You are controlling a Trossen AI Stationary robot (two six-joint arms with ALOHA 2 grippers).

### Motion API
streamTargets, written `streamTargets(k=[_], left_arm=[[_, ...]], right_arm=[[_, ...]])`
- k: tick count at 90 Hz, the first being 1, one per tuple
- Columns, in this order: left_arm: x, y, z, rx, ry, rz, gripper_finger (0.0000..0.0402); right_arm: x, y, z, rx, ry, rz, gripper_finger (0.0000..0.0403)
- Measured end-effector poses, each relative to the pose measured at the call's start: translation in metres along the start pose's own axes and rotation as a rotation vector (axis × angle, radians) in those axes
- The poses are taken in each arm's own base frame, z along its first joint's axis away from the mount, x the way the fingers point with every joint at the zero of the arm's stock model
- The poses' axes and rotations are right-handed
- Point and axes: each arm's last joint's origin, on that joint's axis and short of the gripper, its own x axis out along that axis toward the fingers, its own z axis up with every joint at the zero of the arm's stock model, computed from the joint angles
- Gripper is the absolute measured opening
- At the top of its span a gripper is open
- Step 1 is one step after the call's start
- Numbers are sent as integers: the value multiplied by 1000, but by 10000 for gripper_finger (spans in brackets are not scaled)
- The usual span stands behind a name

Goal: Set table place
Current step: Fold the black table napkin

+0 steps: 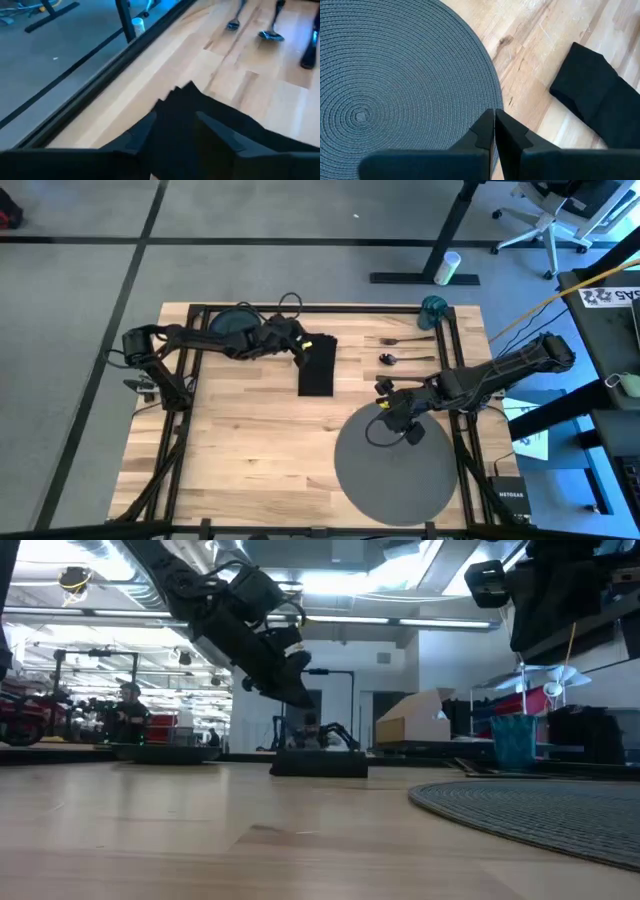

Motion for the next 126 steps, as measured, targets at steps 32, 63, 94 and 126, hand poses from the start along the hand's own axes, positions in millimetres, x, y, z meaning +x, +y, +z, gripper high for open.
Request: streamTargets(k=[32,63,94,126], left_arm=[[1,1,-6,71,57,-38,41],[25,-7,-30,62,133,-113,0],[46,-20,-61,47,230,-135,0],[43,-15,-61,87,268,-34,0]], right_arm=[[0,-3,1,-11,16,-83,0],[-1,-9,9,-53,-44,-193,0],[-1,-10,8,-52,-30,-213,0],[-1,-10,8,-52,-29,-213,0]])
